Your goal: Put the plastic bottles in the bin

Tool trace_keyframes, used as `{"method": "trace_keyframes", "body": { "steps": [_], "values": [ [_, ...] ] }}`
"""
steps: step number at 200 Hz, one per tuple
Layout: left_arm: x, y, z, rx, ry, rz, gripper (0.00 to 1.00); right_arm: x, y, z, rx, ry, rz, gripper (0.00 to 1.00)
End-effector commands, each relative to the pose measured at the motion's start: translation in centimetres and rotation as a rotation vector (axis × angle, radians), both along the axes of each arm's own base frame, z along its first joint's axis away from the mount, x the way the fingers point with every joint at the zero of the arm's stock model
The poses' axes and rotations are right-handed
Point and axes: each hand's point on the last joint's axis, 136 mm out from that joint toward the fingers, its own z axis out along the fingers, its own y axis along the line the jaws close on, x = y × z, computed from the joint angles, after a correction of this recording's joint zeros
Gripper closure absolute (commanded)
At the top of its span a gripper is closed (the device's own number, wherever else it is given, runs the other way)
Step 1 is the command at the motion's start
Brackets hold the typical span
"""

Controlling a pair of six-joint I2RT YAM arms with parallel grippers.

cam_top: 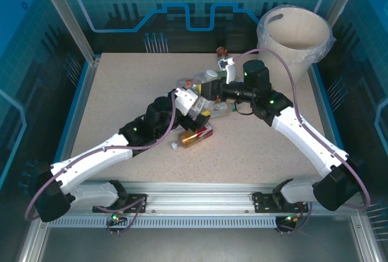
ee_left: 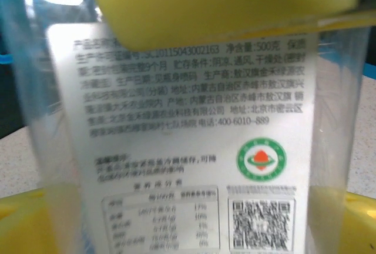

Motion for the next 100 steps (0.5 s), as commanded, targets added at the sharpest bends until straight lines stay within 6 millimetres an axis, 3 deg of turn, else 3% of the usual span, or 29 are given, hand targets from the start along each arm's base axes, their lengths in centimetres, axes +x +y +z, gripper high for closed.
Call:
{"method": "trace_keyframes", "body": {
  "steps": [1,44,100],
  "values": [
    [0.7,1.6,1.0,-0.042,-0.045,0.082,0.01,1.9,-1.8,0.9,-0.003,-0.027,-0.05,0.54],
    [1.3,7.1,0.6,-0.15,-0.047,0.314,0.01,5.5,-6.6,1.0,-0.028,-0.014,-0.207,0.56],
    [0.5,15.7,-2.4,-0.292,0.03,0.694,0.01,11.6,-14.7,6.3,0.008,-0.051,-0.469,0.56]
  ]
}}
